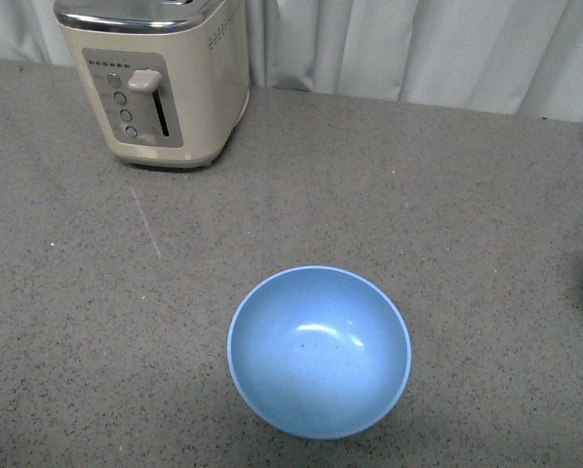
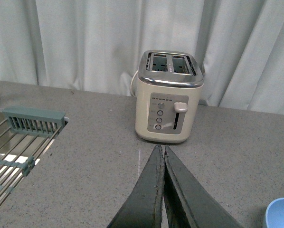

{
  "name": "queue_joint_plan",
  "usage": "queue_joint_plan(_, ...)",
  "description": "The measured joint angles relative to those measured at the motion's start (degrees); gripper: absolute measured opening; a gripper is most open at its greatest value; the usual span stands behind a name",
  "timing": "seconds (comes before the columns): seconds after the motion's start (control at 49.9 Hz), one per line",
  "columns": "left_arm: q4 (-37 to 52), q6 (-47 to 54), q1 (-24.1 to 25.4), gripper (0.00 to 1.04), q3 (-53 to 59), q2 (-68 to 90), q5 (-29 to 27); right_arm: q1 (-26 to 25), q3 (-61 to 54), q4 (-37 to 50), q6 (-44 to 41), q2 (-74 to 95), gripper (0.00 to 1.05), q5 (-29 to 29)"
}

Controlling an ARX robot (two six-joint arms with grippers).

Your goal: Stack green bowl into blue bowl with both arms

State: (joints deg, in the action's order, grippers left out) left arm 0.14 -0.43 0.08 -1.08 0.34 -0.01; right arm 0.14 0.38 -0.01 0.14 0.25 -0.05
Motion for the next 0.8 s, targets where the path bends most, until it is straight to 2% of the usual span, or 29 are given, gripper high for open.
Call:
queue_joint_plan(0.301,-0.02,-0.02,0.0,0.04,0.0,-0.07,0.0,0.0,0.0,0.0,0.0,0.0,0.96,0.02)
queue_joint_plan(0.461,-0.02,0.0,0.0,0.4,0.0,-0.07,0.0,0.0,0.2,-0.76,1.07,0.74,0.96,0.31)
queue_joint_plan(0.521,-0.02,0.0,0.0,0.54,0.0,-0.07,0.0,-0.31,6.08,-15.28,13.79,8.13,0.96,0.85)
queue_joint_plan(0.561,-0.02,0.0,0.0,0.63,0.0,-0.13,0.02,-1.03,8.55,-19.69,21.44,11.3,0.96,0.76)
queue_joint_plan(0.601,-0.02,0.0,0.0,0.72,0.0,-0.13,0.02,-2.71,9.16,-18.93,28.7,14.38,0.96,-0.81)
queue_joint_plan(0.641,-0.02,0.0,0.0,0.81,0.0,-0.13,0.02,-4.28,9.31,-16.76,31.89,17.29,0.96,-2.58)
queue_joint_plan(0.741,-0.02,0.0,0.0,0.97,0.0,-0.13,0.02,-6.67,9.81,-9.7,34.99,27.19,0.96,-4.9)
queue_joint_plan(0.801,-0.02,0.11,0.0,0.99,0.0,-0.13,0.0,-6.75,9.99,-4.87,35.06,33.66,0.96,-4.52)
